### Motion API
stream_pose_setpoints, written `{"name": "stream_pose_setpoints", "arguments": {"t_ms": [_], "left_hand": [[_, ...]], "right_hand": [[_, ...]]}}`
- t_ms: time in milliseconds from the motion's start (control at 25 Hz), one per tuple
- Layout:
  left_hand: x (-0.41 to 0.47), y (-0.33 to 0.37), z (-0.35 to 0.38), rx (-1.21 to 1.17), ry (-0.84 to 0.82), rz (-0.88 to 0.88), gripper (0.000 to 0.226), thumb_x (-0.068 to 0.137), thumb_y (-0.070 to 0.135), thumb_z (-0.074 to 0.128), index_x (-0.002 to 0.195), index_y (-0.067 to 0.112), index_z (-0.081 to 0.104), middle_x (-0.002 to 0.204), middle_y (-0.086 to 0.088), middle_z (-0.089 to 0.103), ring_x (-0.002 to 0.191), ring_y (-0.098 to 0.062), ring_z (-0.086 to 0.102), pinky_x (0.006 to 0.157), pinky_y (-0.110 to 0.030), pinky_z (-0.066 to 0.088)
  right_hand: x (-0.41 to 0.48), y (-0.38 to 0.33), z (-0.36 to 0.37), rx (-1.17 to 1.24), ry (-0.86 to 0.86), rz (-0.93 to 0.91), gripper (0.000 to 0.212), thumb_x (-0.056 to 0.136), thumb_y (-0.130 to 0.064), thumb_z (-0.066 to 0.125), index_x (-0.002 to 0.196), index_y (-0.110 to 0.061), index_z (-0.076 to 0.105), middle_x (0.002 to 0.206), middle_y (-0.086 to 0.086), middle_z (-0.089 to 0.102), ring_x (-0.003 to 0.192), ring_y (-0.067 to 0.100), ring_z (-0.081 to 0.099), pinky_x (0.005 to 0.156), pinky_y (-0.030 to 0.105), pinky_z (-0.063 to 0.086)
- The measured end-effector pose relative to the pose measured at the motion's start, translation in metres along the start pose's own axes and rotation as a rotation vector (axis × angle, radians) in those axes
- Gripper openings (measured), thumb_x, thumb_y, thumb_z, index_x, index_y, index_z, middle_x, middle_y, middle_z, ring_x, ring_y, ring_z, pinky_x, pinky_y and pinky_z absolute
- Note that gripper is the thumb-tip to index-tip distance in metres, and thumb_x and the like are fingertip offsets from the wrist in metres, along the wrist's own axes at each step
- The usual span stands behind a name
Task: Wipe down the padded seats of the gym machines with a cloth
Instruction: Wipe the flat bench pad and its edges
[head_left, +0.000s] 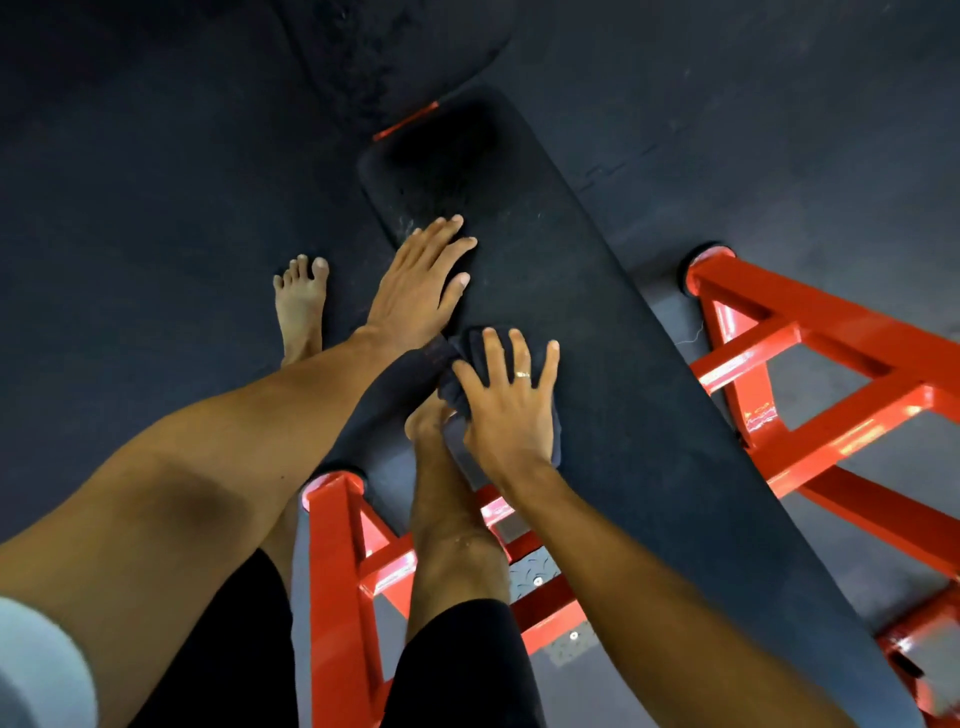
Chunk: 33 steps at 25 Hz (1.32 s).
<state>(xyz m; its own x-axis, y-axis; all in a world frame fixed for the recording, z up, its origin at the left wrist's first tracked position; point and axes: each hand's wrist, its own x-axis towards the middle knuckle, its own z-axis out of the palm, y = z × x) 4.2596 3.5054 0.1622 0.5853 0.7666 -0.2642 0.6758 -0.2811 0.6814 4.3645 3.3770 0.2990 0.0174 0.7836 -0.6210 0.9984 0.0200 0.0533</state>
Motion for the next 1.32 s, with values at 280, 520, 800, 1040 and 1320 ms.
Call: {"name": "stream_pose_setpoints", "arguments": {"t_ms": [280, 520, 800, 1040, 1320], "left_hand": [[0.018, -0.019, 0.0, 0.002, 0.058, -0.07, 0.05, 0.108, 0.036, 0.035, 0.152, 0.014, 0.04, 0.165, -0.008, 0.027, 0.155, -0.023, 0.018, 0.127, -0.043, 0.012], [0.014, -0.017, 0.005, -0.034, 0.093, -0.098, 0.048, 0.108, 0.032, 0.037, 0.152, 0.014, 0.04, 0.166, -0.006, 0.027, 0.155, -0.022, 0.017, 0.127, -0.043, 0.01], [0.015, -0.018, 0.008, -0.048, 0.148, -0.093, 0.044, 0.108, 0.029, 0.04, 0.15, 0.015, 0.044, 0.164, -0.006, 0.031, 0.154, -0.021, 0.02, 0.128, -0.037, 0.007], [0.015, -0.014, 0.01, -0.068, 0.183, -0.12, 0.043, 0.107, 0.027, 0.041, 0.148, 0.014, 0.046, 0.163, -0.006, 0.033, 0.154, -0.022, 0.022, 0.128, -0.037, 0.006], [0.03, -0.012, 0.013, -0.054, 0.231, -0.185, 0.039, 0.101, 0.018, 0.046, 0.14, 0.017, 0.052, 0.156, -0.003, 0.042, 0.148, -0.021, 0.031, 0.125, -0.041, 0.018]], "right_hand": [[0.043, -0.001, 0.009, -0.011, 0.117, 0.008, 0.06, 0.084, -0.035, 0.076, 0.139, -0.034, 0.052, 0.162, 0.009, 0.035, 0.15, 0.037, 0.027, 0.12, 0.068, 0.009], [0.028, 0.018, 0.018, 0.071, 0.156, 0.024, 0.062, 0.084, -0.05, 0.07, 0.14, -0.03, 0.053, 0.16, 0.011, 0.037, 0.151, 0.038, 0.027, 0.119, 0.07, 0.013], [0.122, 0.091, -0.011, 0.131, 0.177, 0.238, 0.057, 0.092, -0.056, 0.058, 0.142, -0.031, 0.047, 0.16, 0.007, 0.033, 0.151, 0.033, 0.025, 0.119, 0.068, 0.009], [0.064, 0.057, 0.003, 0.118, 0.211, 0.171, 0.056, 0.089, -0.052, 0.061, 0.14, -0.029, 0.054, 0.16, 0.012, 0.037, 0.151, 0.037, 0.026, 0.121, 0.067, 0.005], [0.176, 0.09, -0.022, 0.11, 0.128, 0.113, 0.059, 0.094, -0.055, 0.056, 0.147, -0.034, 0.043, 0.166, 0.008, 0.02, 0.153, 0.035, 0.018, 0.121, 0.066, 0.003]]}}
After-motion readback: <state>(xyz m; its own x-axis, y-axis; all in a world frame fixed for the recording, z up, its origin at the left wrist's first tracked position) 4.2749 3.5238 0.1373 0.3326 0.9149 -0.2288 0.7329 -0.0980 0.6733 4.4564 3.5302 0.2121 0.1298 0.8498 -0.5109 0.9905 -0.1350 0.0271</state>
